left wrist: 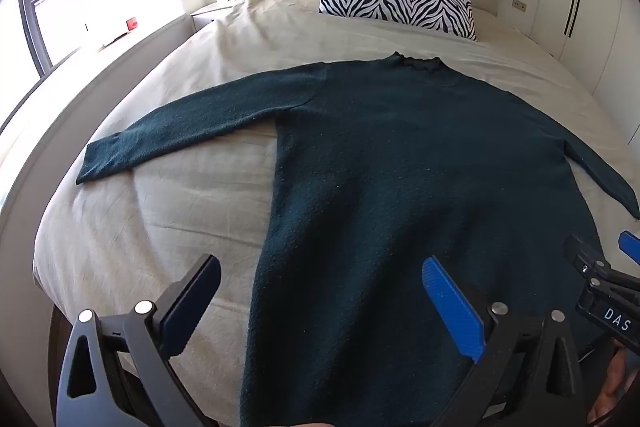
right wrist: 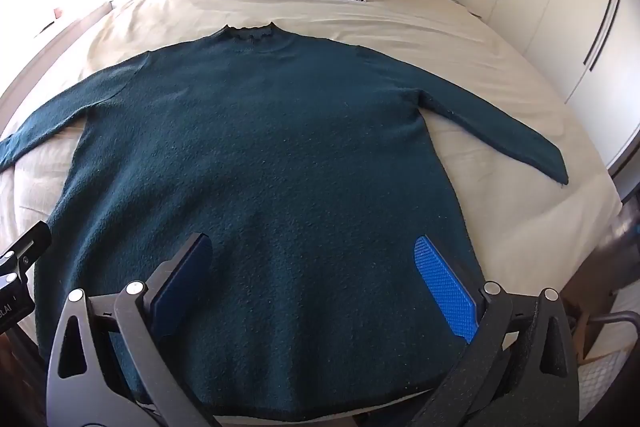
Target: Fold small clothes
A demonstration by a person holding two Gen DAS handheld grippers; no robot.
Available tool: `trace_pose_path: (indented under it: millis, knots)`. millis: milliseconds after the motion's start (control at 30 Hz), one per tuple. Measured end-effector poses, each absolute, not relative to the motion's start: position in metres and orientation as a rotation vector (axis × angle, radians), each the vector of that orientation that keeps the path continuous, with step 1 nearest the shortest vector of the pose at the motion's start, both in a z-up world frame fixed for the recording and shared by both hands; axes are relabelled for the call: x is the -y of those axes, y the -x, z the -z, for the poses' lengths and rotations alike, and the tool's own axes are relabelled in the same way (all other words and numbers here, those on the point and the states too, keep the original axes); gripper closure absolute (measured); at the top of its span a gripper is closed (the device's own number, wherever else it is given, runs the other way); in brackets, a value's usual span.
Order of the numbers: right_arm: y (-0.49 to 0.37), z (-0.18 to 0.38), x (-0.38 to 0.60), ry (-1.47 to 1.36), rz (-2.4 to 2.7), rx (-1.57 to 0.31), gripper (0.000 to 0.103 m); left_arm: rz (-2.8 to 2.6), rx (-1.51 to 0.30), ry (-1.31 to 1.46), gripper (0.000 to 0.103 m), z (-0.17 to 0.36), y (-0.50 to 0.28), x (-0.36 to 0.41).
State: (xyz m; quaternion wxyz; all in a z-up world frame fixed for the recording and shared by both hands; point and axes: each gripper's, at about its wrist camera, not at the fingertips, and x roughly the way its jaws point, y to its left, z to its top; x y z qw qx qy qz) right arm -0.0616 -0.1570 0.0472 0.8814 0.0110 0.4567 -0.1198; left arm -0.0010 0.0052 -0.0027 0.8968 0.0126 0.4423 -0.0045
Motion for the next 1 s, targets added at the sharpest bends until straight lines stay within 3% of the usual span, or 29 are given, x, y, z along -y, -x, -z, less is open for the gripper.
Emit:
trace_pose_path:
  millis: [1000]
  knots:
    - [0.0610,-0.0451,0.1524,-0.015,0.253,-0.957,0.000,0.008,-0.920,-0.022,0.000,0.0052,0.0016,-0.0100]
